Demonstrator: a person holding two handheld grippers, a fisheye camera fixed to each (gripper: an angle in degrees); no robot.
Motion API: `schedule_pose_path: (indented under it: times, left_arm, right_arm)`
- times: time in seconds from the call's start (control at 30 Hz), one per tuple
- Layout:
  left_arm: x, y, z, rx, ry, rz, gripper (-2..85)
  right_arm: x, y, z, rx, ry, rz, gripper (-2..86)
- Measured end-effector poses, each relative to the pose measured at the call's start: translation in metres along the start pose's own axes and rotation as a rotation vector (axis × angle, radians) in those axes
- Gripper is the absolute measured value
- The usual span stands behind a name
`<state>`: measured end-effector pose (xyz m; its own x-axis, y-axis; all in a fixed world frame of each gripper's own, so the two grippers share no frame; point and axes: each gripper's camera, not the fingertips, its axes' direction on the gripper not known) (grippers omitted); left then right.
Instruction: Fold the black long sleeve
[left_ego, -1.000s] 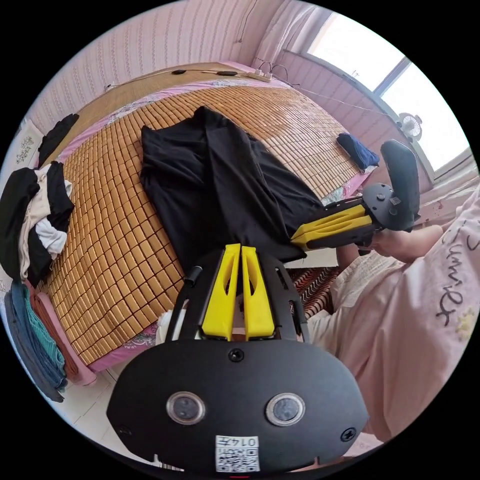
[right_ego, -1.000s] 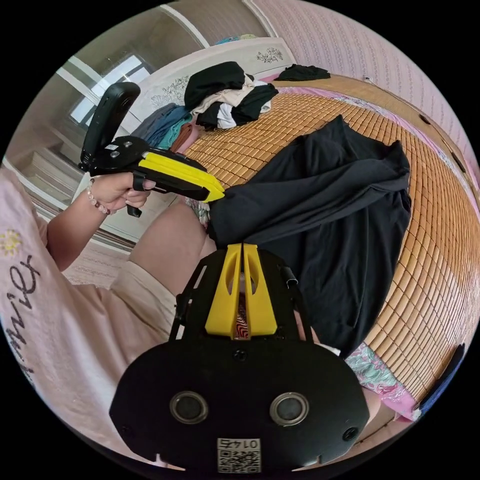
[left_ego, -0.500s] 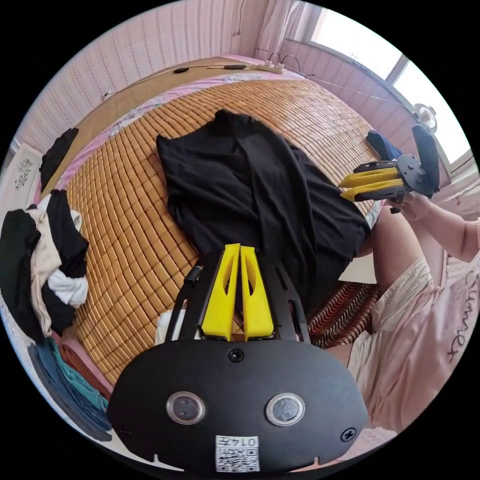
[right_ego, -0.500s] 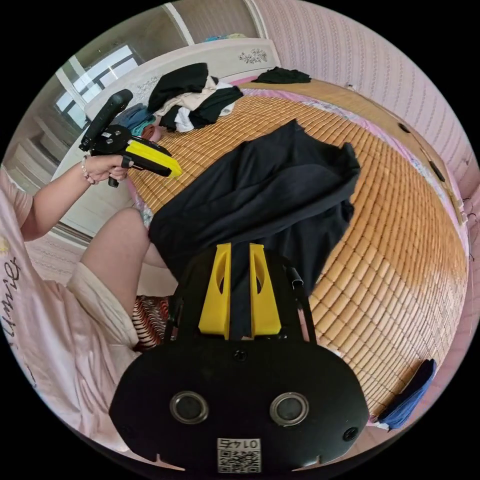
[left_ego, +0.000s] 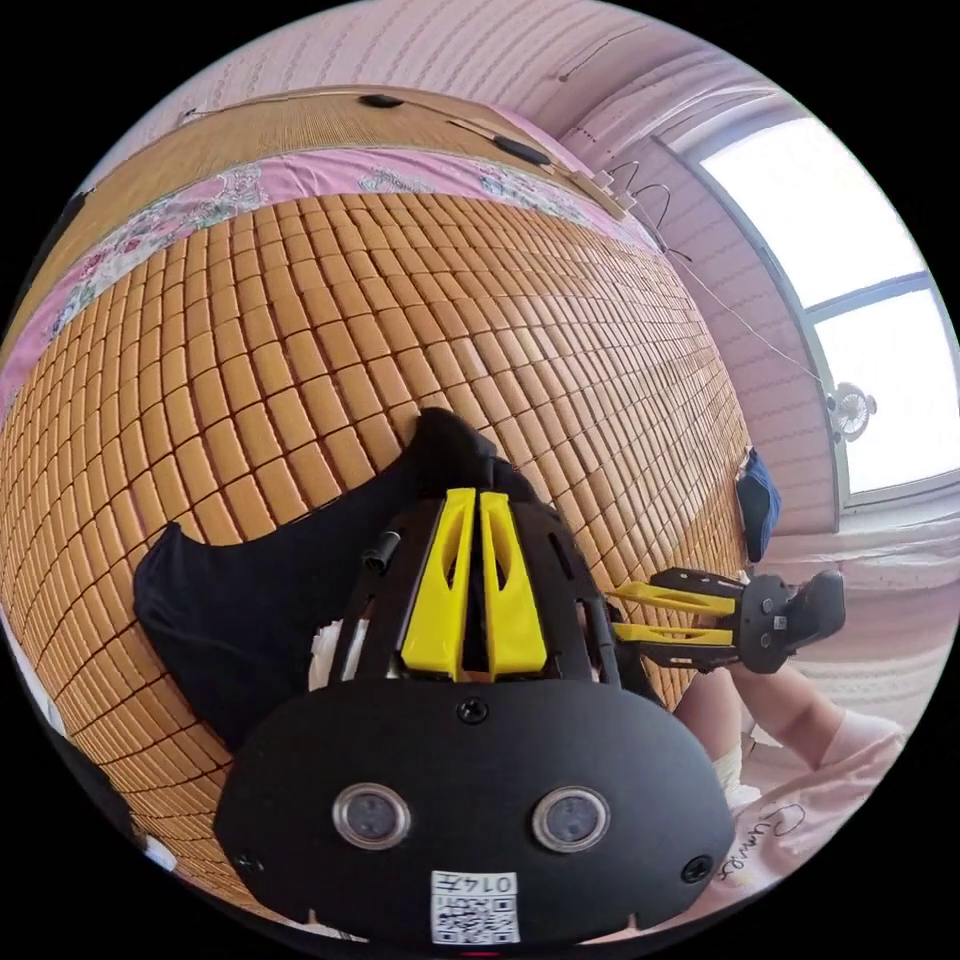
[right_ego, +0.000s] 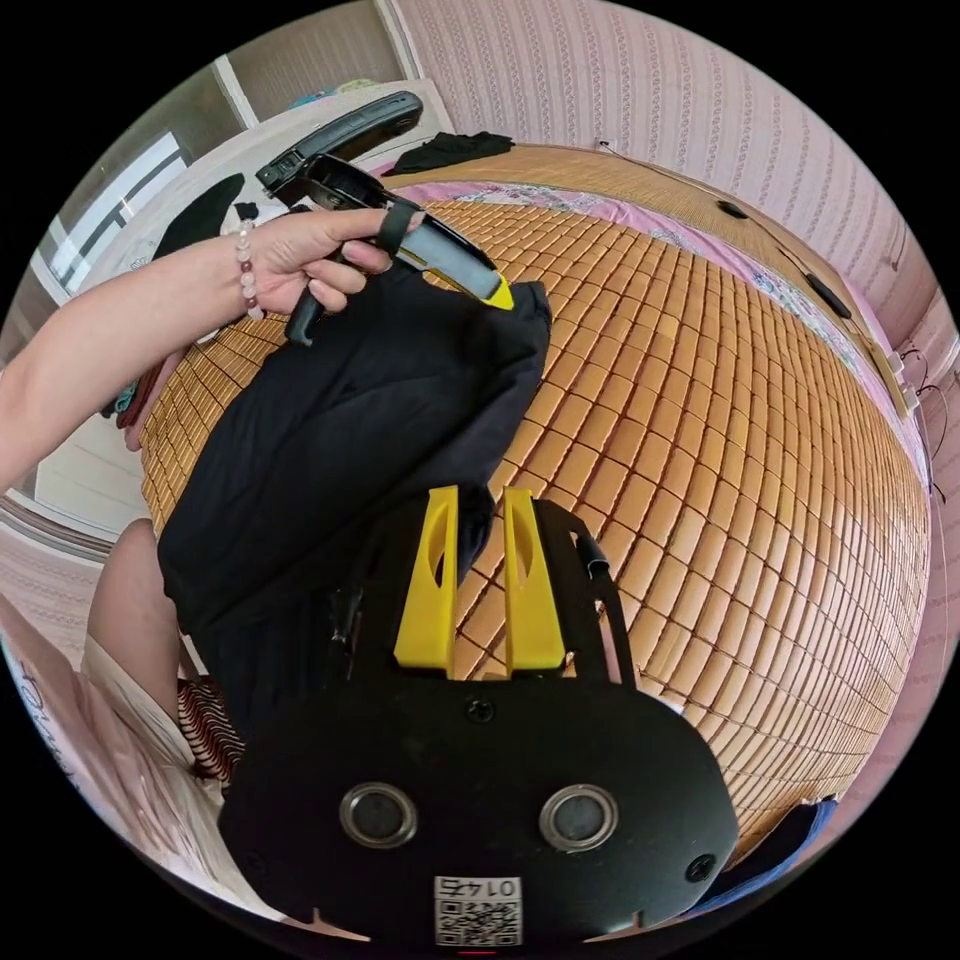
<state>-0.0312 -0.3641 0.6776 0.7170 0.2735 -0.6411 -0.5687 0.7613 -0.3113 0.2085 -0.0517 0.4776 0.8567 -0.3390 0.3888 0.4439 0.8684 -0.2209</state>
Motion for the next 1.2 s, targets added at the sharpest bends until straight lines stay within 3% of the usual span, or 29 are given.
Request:
schedule_pose_path:
  times: [0.13,0.33,0.5,0.67,0.83,1.03,1.17,1.2]
  left_arm:
    - [-0.012,-0.025,0.003,0.046,0.023,0.029,-0.8]
    - [-0.029,-0.047,0.018,-0.005,0.01,0.034,0.5]
    - [-0.035,-0.045,-0.015,-0.054,-0.145,0.107,6.3]
    - [-0.059,-0.003,-0.088,0.045,-0.246,0.121,6.8]
    - [-0.109,0.076,-0.103,0.083,-0.326,0.025,5.5]
    - [-0.149,0.117,-0.075,0.098,-0.158,-0.134,9.8]
    - [-0.149,0.117,-0.059,0.073,-0.206,-0.119,4.9]
    - [-0.15,0.117,-0.06,0.08,-0.197,-0.123,3.9]
  right_arm:
    - [0.015,-0.001,0.003,-0.005,-0.022,-0.042,0.0]
    - [0.032,0.004,0.002,-0.006,-0.052,-0.038,-0.4]
    - [0.039,0.006,-0.003,-0.005,-0.024,-0.036,-0.4]
    - [0.048,0.012,-0.017,-0.023,0.014,-0.04,-0.7]
    - [0.074,-0.009,-0.04,0.087,0.027,-0.008,2.4]
    - [0.094,-0.093,-0.009,0.096,-0.023,0.036,13.2]
    - [0.105,-0.135,0.022,0.044,-0.016,0.101,12.5]
    - [0.109,-0.145,0.033,0.002,-0.034,0.104,8.5]
